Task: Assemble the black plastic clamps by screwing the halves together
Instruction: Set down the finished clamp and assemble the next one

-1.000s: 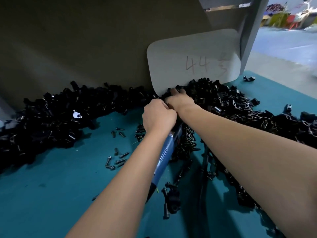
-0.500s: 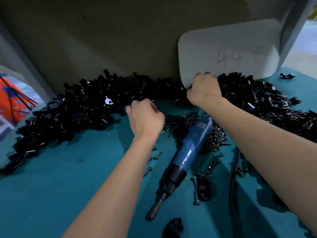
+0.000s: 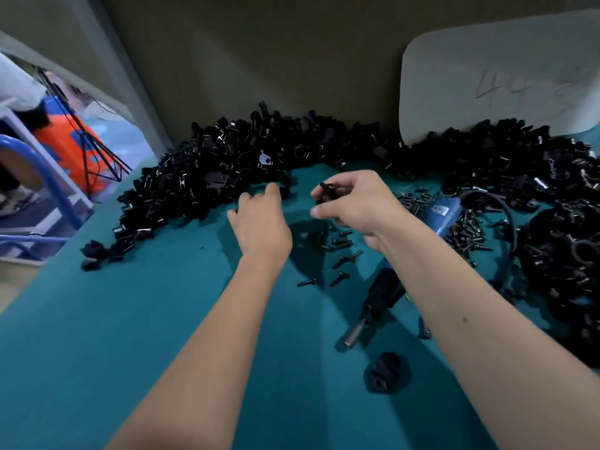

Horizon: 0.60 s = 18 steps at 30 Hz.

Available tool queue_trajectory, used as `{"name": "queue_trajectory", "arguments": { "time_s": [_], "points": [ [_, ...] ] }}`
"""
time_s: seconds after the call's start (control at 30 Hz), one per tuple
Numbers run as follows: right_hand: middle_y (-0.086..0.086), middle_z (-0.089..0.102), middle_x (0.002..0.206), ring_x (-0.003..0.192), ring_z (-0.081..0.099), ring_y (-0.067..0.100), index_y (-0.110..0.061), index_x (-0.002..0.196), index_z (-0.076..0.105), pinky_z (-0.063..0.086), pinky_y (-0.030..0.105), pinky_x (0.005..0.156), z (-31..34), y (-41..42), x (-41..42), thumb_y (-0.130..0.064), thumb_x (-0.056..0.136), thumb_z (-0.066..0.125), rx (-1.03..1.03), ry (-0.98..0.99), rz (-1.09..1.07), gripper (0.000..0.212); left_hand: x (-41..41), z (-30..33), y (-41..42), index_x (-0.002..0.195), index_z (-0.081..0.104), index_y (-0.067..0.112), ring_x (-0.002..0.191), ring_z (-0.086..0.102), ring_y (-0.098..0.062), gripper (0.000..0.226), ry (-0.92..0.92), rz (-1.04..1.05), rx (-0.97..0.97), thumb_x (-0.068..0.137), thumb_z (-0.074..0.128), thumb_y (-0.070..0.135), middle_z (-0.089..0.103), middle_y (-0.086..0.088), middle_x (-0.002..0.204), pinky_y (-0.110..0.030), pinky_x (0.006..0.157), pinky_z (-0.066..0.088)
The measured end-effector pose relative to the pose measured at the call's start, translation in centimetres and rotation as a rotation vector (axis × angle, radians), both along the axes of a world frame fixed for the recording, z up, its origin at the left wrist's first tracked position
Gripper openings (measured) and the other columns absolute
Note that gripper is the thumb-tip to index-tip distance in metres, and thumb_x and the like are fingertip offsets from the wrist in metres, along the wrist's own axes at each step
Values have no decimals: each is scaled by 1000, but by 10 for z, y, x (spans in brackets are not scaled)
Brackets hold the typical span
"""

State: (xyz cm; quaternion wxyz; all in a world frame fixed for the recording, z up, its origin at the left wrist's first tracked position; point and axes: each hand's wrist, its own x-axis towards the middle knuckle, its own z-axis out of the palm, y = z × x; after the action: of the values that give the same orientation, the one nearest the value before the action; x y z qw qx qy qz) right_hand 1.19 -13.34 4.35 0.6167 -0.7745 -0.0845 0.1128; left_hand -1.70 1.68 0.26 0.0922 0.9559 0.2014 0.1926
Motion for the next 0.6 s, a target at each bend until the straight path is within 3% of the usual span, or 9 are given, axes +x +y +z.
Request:
{"name": "queue_trajectory", "arguments": {
  "time_s": [0.07,0.17,0.23,0.3,0.33,0.47,0.53,0.6],
  "points": [
    [-1,72,80,62,58,8,-15,85,76,43,20,51,1,-13,-8,8,80,78,76,26,-25,24,-6,-1,-6,109,53,16,107,49,-31,27,-53,-33,-21,90,61,-1,61,-6,100,-43,87,36],
    [9,77,89,52,49,6,-7,96,74,36,18,45,3,-34,-17,8,90,69,237,44,-38,17,-10,9,-8,118,54,12,116,42,-32,33,-155,-30,-105,89,65,2,51,-13,121,-36,91,41],
    [14,75,92,52,40,8,-4,107,71,34,19,45,4,-46,-20,0,100,63,313,62,-46,11,-10,18,-8,125,56,13,125,38,-36,36,-7,43,-112,92,69,22,46,-17,131,-41,91,46],
    [15,73,96,53,43,8,-3,116,68,35,20,45,5,-54,-23,-5,105,55,343,106,-56,16,-14,21,-10,128,58,13,131,37,-38,45,202,130,-151,96,66,44,44,-19,137,-46,94,46],
    [16,71,99,54,47,7,-3,120,66,36,19,46,5,-58,-25,-3,106,52,362,136,-50,19,-16,19,-11,128,59,12,131,38,-39,47,249,147,-177,96,64,46,44,-20,138,-48,97,45],
    [20,67,108,63,54,10,1,131,57,46,21,55,6,-70,-33,6,105,47,473,225,27,29,-23,8,-11,114,64,7,121,46,-34,30,177,109,-274,91,69,26,55,-19,130,-39,95,44],
    [19,68,108,64,57,10,1,131,57,51,21,58,6,-75,-35,6,105,48,492,203,34,28,-28,8,-15,108,64,9,107,46,-27,35,133,83,-394,87,80,33,57,-14,127,-34,85,40],
    [18,72,105,62,57,10,0,130,58,52,20,58,5,-79,-36,1,105,52,505,167,23,26,-34,7,-26,118,65,14,103,47,-21,50,73,-19,-502,82,86,41,51,-8,131,-29,86,38]
  ]
}}
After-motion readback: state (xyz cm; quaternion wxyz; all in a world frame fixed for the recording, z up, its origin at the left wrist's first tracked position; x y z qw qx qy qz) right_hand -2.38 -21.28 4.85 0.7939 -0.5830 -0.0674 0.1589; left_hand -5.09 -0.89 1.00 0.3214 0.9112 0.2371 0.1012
